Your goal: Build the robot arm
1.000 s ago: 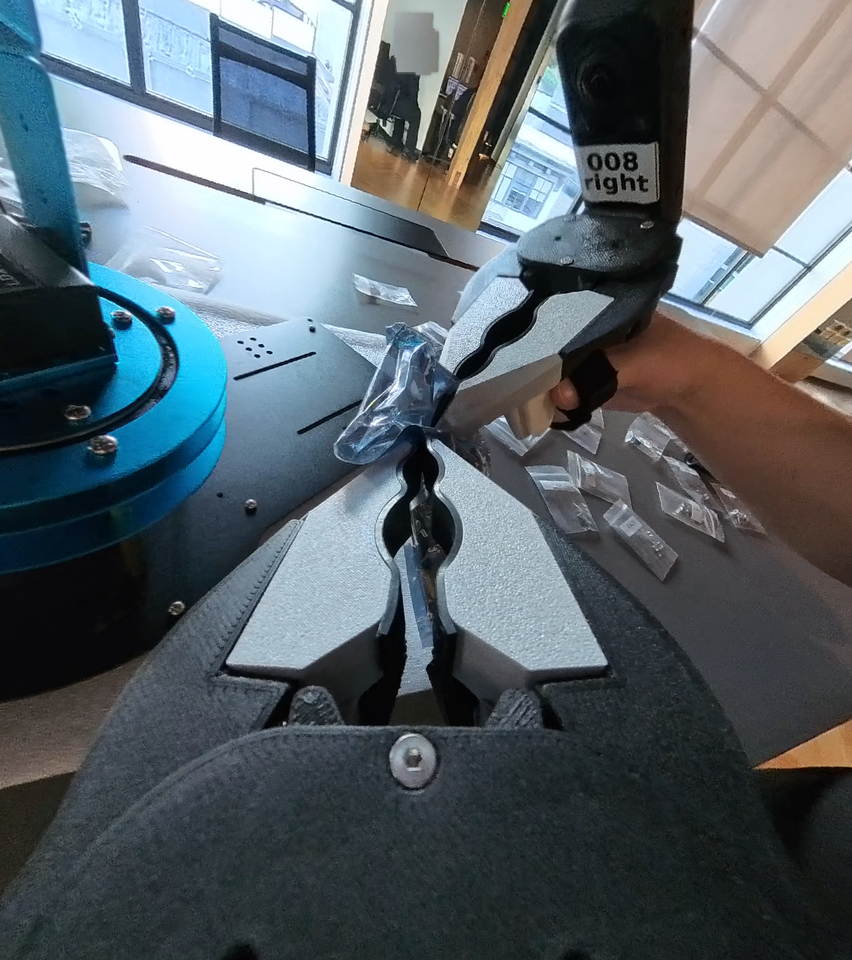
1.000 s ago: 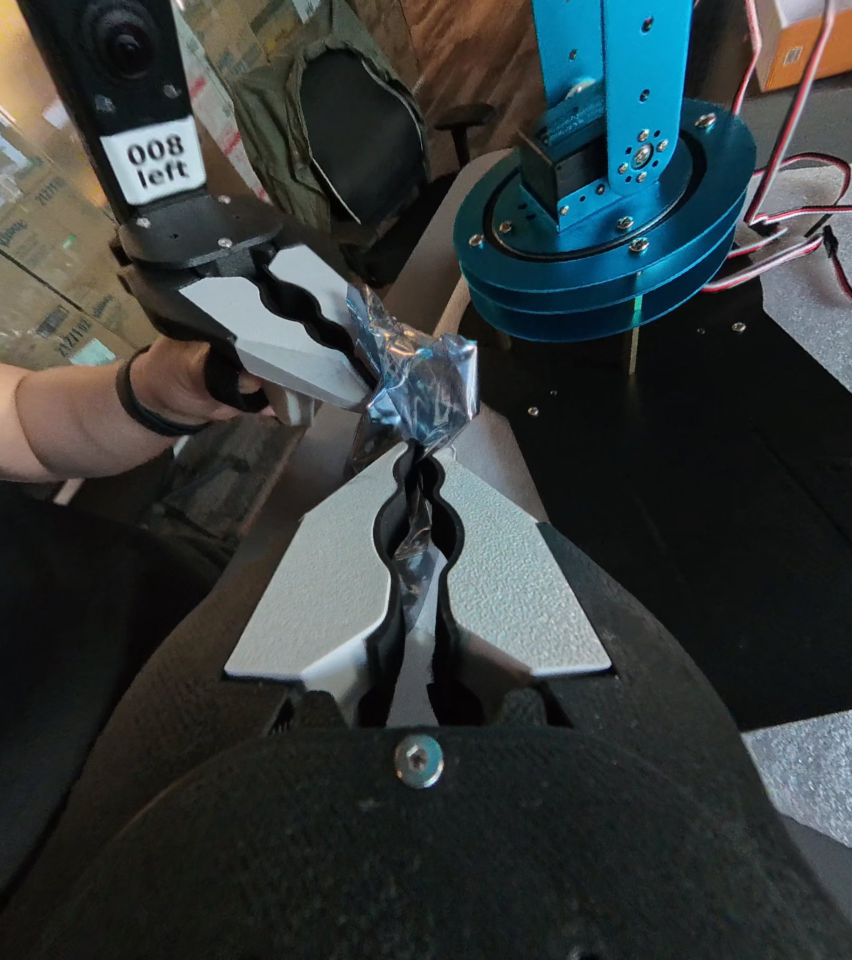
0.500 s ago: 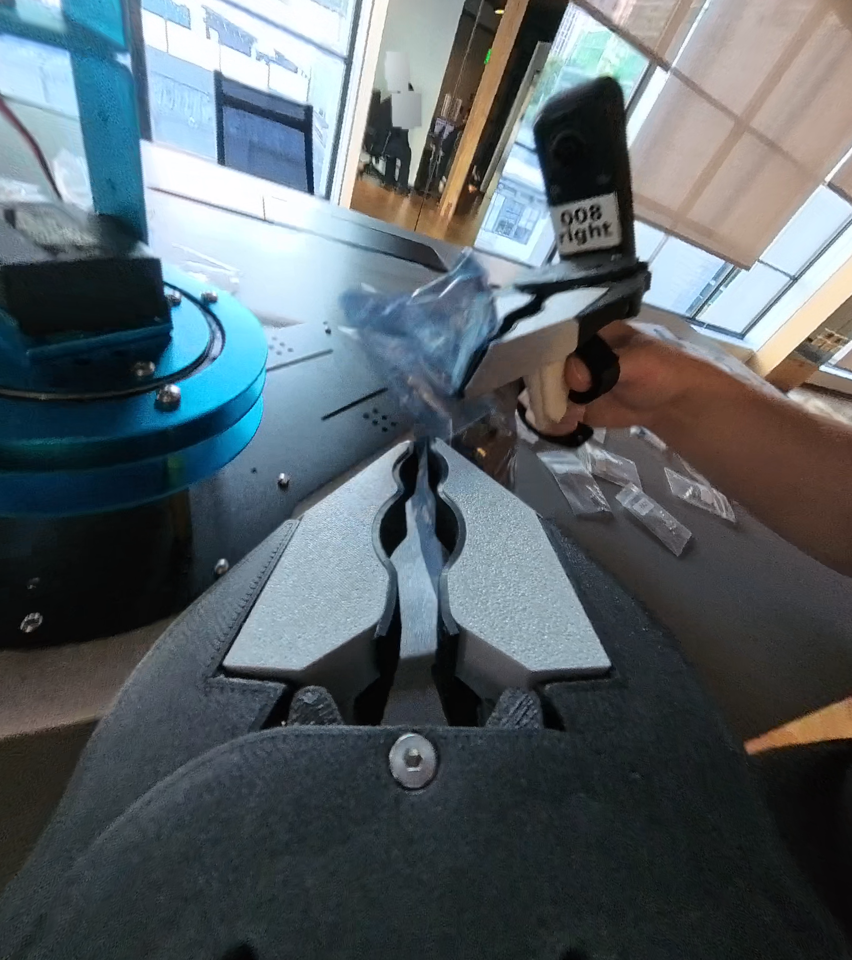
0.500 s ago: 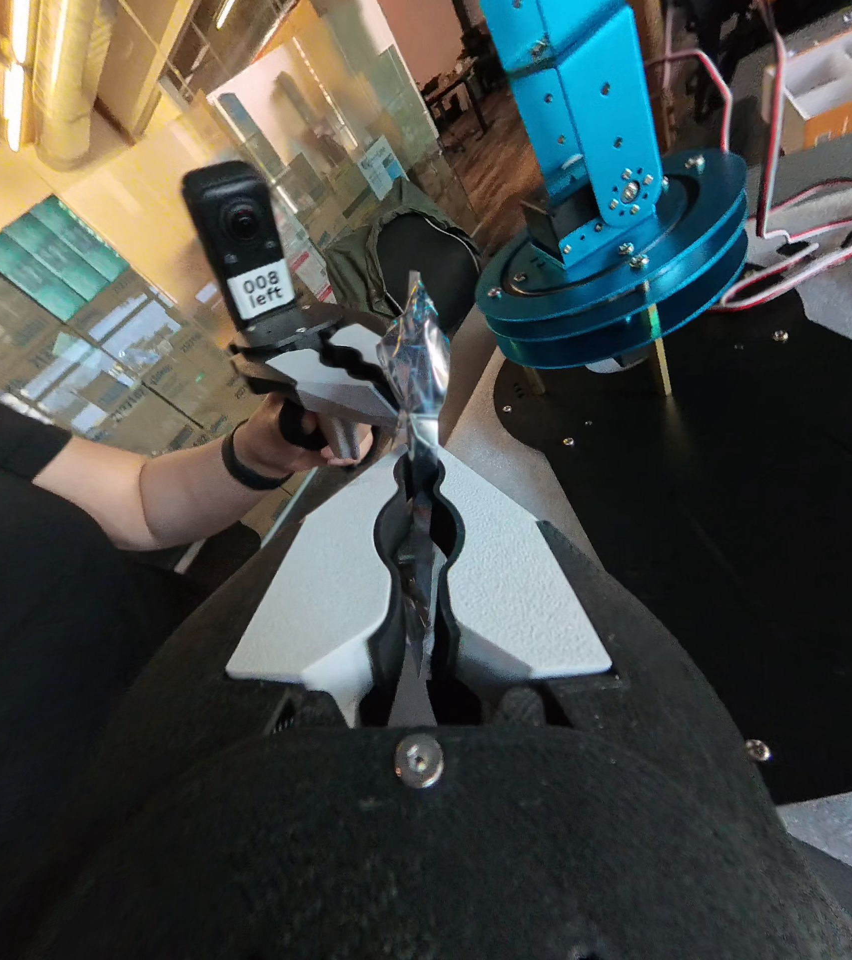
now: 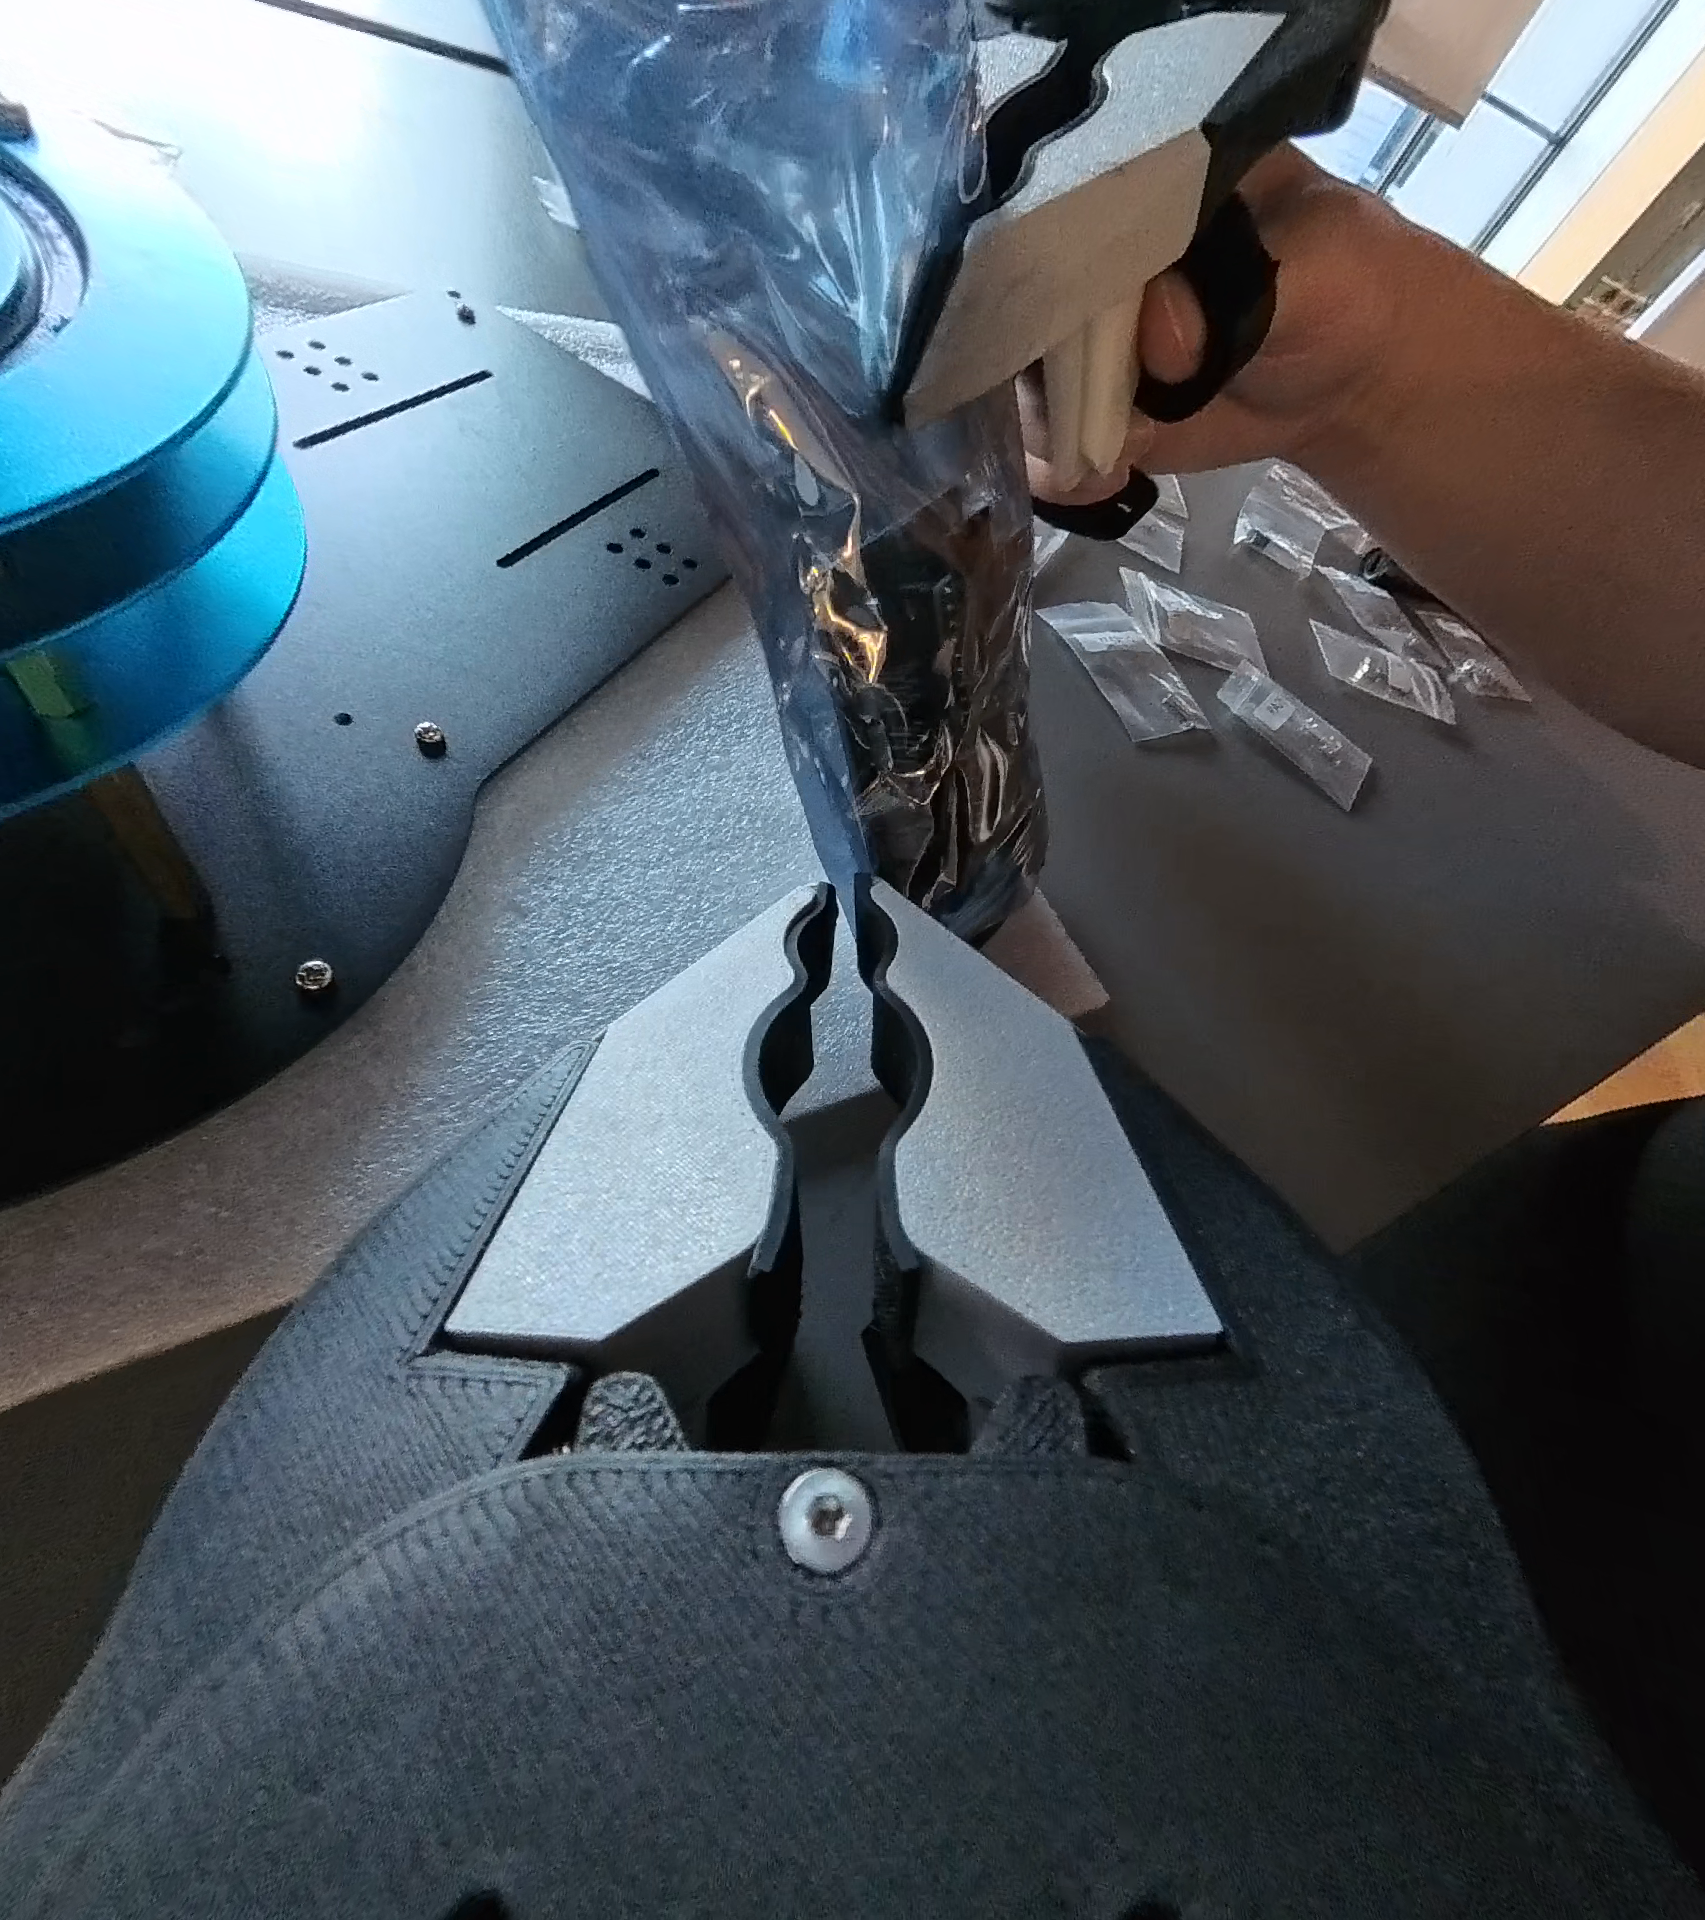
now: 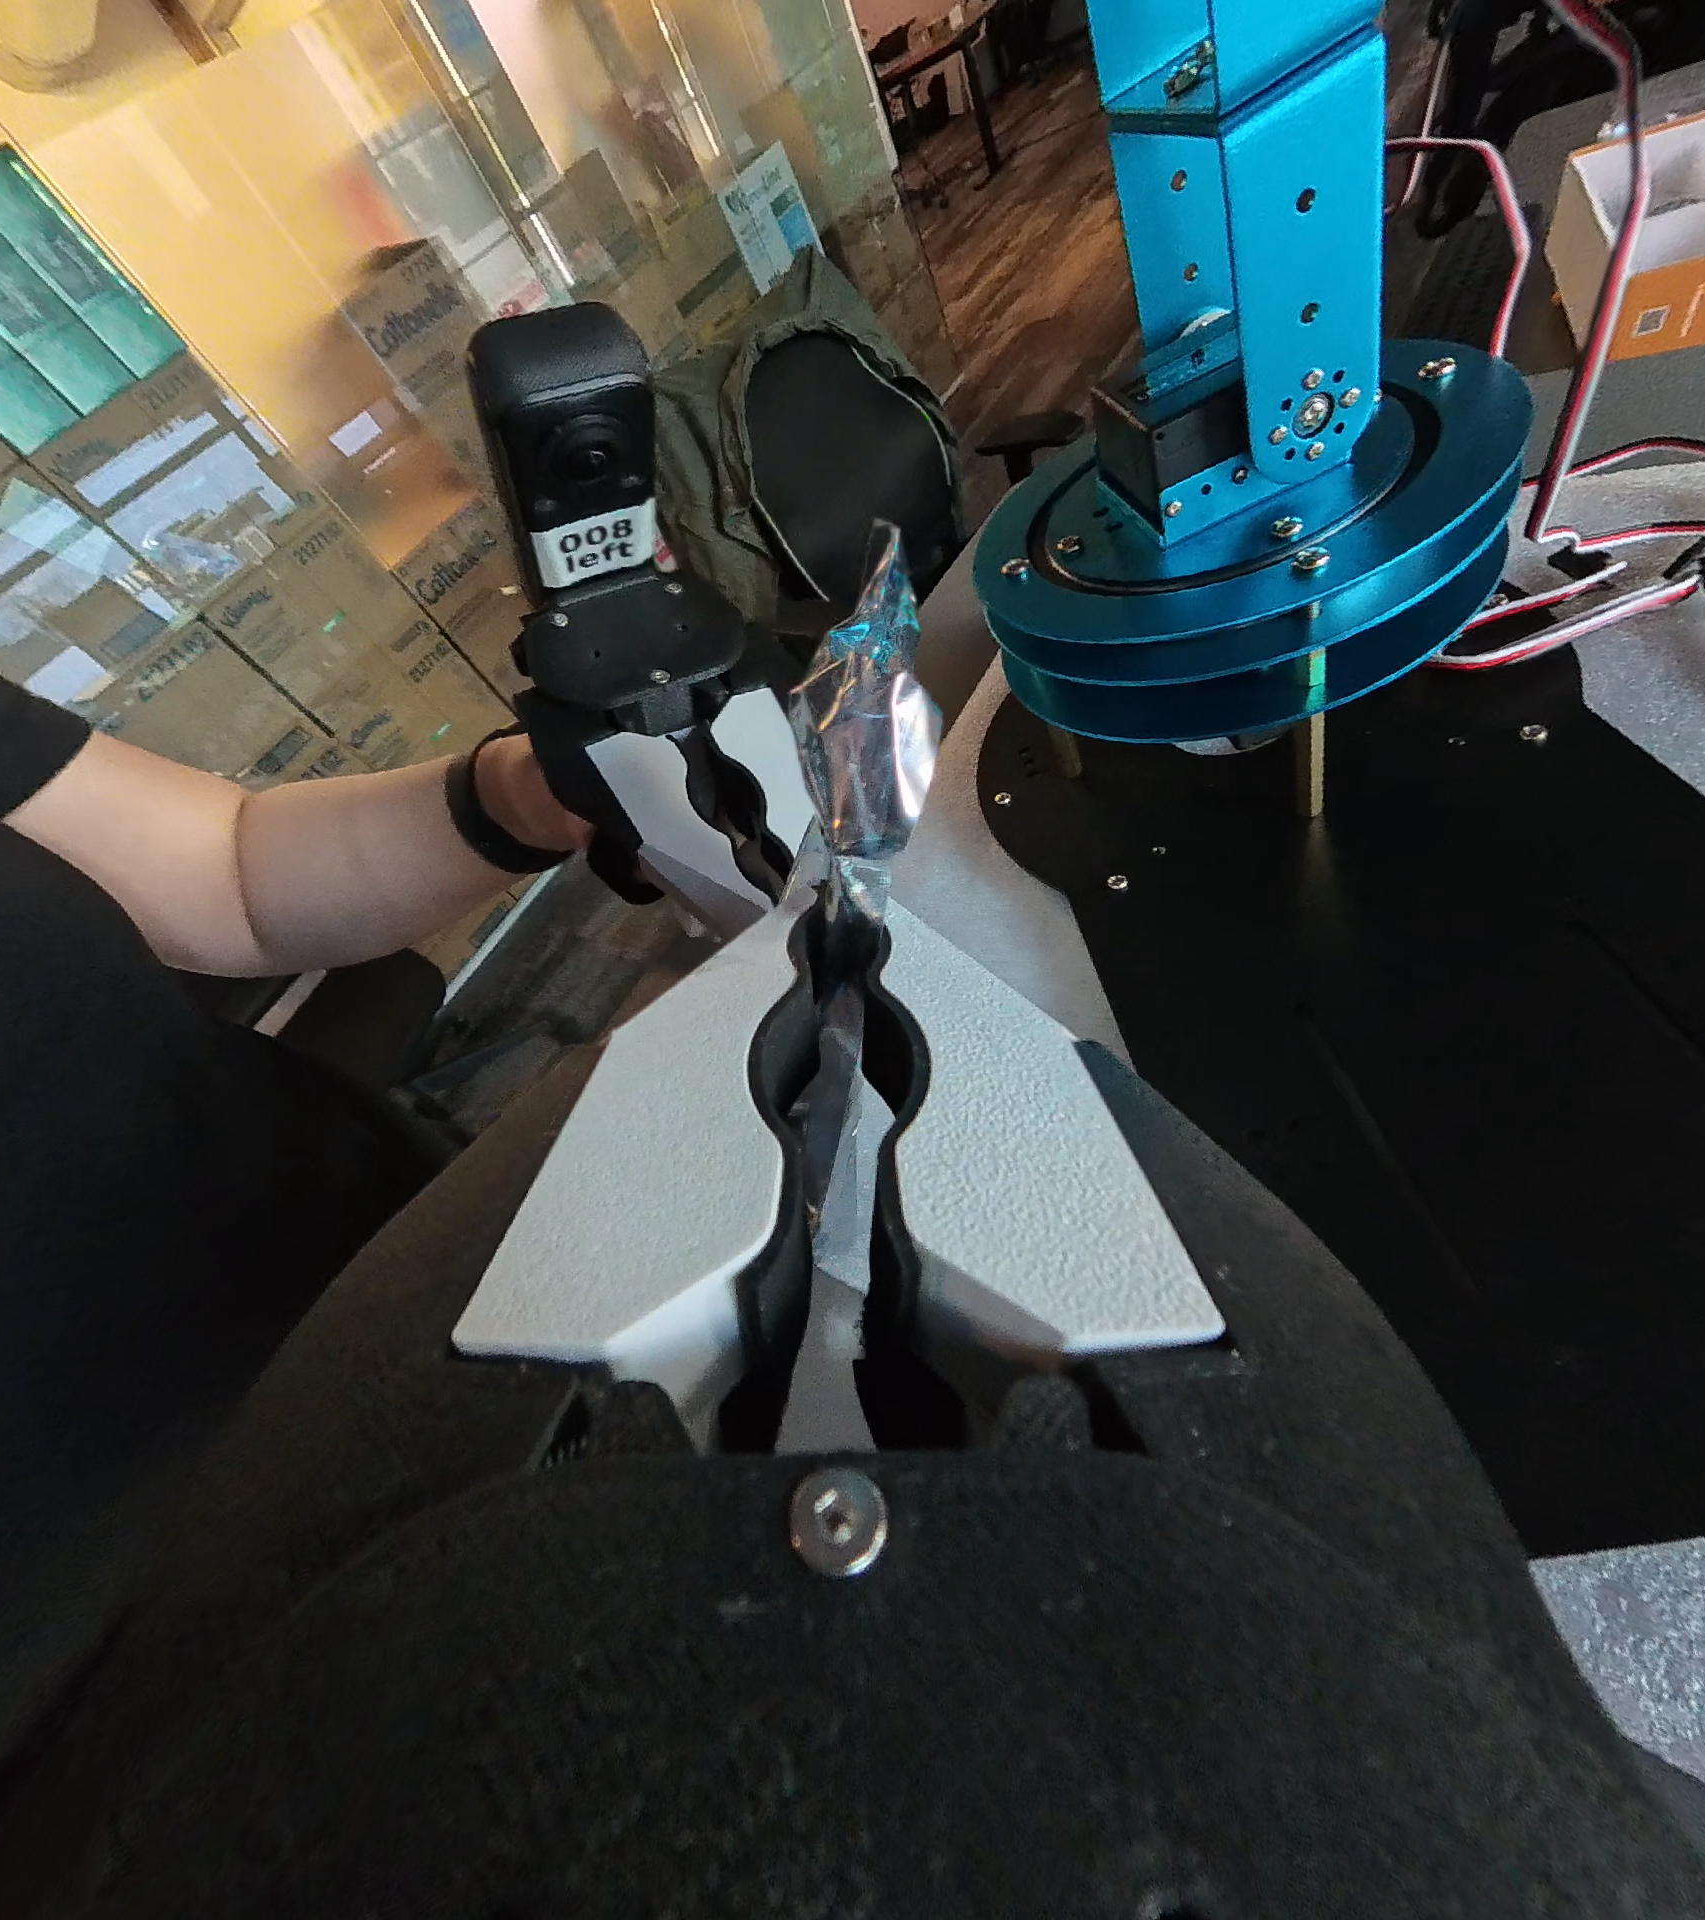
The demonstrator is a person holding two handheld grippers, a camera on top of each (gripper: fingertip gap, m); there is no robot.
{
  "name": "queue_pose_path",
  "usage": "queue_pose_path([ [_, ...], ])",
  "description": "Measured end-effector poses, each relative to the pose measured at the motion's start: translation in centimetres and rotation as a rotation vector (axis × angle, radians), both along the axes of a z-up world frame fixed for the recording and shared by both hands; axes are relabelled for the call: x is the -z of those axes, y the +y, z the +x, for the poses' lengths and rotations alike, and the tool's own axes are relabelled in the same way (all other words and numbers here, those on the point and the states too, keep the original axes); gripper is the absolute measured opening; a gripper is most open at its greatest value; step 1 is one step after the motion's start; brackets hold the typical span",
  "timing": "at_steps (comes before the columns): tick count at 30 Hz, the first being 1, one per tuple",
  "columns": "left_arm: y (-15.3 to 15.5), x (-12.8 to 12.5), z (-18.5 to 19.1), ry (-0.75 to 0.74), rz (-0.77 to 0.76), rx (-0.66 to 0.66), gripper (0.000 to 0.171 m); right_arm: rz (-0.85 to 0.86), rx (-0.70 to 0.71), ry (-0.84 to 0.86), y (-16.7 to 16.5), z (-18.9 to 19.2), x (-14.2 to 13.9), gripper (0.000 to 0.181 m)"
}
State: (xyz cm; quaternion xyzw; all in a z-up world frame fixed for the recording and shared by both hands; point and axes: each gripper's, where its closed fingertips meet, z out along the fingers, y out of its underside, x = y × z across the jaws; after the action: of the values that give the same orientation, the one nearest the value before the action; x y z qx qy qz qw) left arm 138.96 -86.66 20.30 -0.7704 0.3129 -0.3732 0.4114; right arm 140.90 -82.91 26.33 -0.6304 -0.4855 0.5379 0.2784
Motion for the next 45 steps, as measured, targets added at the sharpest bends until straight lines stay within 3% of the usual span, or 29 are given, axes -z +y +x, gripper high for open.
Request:
queue_pose_path([
  [7, 0.1, 0.1, 0.1, 0.013, 0.017, -0.026, 0.002, 0.041, 0.015, 0.009, 0.2, 0.0, 0.2, 0.0],
  [15, -0.1, 0.5, 0.4, 0.211, 0.274, -0.062, 0.0, 0.168, 0.027, -0.005, 0.0, 0.1, 0.3, 0.0],
  [20, -0.3, 0.5, 0.5, 0.219, 0.302, -0.029, 0.0, 0.214, 0.01, -0.009, -0.4, 0.2, 0.4, 0.0],
  [28, -0.4, 0.2, 0.6, 0.32, 0.485, -0.056, 0.0, 0.322, -0.007, -0.041, -1.1, 0.2, 0.9, 0.0],
  [32, -0.3, 0.0, 0.3, 0.273, 0.465, -0.068, 0.0, 0.331, 0.002, -0.059, -0.8, 0.3, 1.1, 0.0],
  [38, -0.1, -1.3, -0.6, 0.078, 0.346, -0.107, 0.002, 0.393, -0.011, -0.074, -1.2, 0.3, 0.9, 0.0],
  [42, -0.1, -0.9, -0.1, 0.015, 0.219, -0.058, 0.019, 0.364, -0.033, -0.082, -1.7, 0.3, 0.8, 0.0],
  [44, 0.0, -1.0, 0.2, 0.004, 0.18, -0.038, 0.016, 0.357, -0.036, -0.092, -1.8, 0.3, 0.9, 0.0],
  [45, -0.1, -0.9, 0.3, 0.002, 0.164, -0.017, 0.006, 0.362, -0.032, -0.108, -1.7, 0.3, 1.0, 0.0],
])
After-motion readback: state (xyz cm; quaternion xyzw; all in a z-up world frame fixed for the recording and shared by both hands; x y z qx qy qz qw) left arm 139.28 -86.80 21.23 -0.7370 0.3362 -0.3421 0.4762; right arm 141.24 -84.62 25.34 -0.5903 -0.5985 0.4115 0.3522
